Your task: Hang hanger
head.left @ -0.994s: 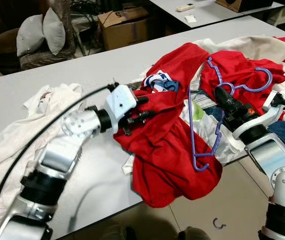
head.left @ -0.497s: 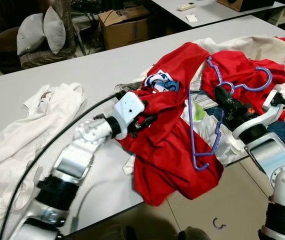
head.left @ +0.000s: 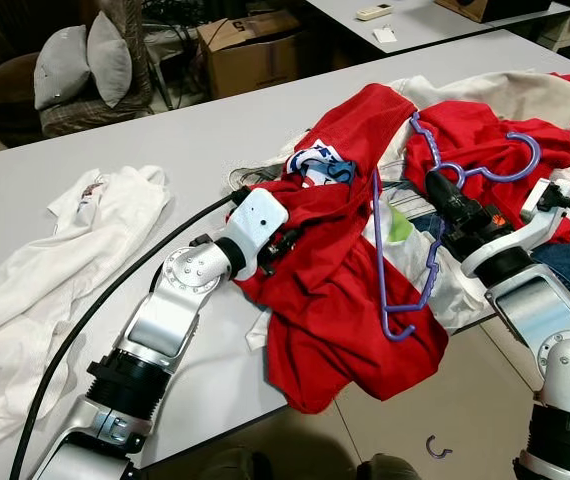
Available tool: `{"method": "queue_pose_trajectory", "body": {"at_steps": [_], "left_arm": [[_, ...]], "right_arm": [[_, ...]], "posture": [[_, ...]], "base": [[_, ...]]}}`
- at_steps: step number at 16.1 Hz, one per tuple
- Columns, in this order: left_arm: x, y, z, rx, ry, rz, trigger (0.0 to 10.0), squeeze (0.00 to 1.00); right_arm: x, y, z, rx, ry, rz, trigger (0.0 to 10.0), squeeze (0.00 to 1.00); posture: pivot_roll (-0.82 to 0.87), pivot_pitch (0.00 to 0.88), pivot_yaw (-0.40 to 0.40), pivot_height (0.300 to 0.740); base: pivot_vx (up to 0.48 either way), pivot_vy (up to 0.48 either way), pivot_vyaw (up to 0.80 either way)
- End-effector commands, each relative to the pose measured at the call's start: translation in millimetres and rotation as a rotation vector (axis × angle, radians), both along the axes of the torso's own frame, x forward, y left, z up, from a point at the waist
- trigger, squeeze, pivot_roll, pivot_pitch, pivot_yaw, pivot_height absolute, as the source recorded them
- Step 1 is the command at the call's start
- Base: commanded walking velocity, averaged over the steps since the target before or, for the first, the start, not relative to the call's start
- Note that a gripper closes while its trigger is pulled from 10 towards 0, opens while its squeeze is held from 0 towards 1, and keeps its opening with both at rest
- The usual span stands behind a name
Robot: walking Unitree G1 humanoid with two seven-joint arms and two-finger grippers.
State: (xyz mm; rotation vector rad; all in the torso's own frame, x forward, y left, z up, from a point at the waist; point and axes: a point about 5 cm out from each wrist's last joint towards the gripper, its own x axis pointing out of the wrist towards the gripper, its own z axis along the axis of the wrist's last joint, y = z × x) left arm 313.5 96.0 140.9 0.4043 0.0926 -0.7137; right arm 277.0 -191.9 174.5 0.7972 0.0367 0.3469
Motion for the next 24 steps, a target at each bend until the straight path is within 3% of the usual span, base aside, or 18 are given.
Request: {"method": "queue_pose_trajectory", "body": {"at_steps": [1,10,15,18,20,24], "left_arm": [[4.4,4.9,6.1,-0.023,-0.02,0.028,0.0,0.0],[3.0,6.0,8.3,-0.05,-0.027,-0.001,0.0,0.0],[7.6,32.9,16.7,0.068,-0.07,-0.049,0.0,0.0],[3.5,38.8,29.4,0.125,-0.107,-0.153,0.0,0.0],[-9.5,25.1,31.4,0.12,-0.078,-0.301,0.0,0.0],[-28.3,12.2,23.9,0.115,0.009,-0.455,0.0,0.0]], "right_arm": [[3.1,3.4,7.8,0.014,-0.034,0.005,10.0,0.0],[7.7,8.8,8.6,0.032,-0.038,0.02,10.0,0.0],[24.8,25.9,10.7,0.076,-0.036,0.065,10.0,0.0],[44.7,36.1,13.1,0.227,-0.022,0.062,10.0,0.0],[59.4,40.4,10.7,0.328,0.016,0.04,10.0,0.0],[83.8,45.5,7.1,0.454,0.079,-0.02,10.0,0.0]], "posture": [[-0.21,0.0,0.08,0.74],[-0.2,0.0,0.08,0.74],[-0.2,0.0,0.091,0.74],[-0.19,0.0,0.092,0.74],[-0.18,0.0,0.094,0.74],[-0.17,0.0,0.093,0.74]], "base": [[0.0,0.0,0.0],[0.0,0.0,0.0],[0.0,0.0,0.0],[0.0,0.0,0.0],[0.0,0.0,0.0],[0.0,0.0,0.0]]}}
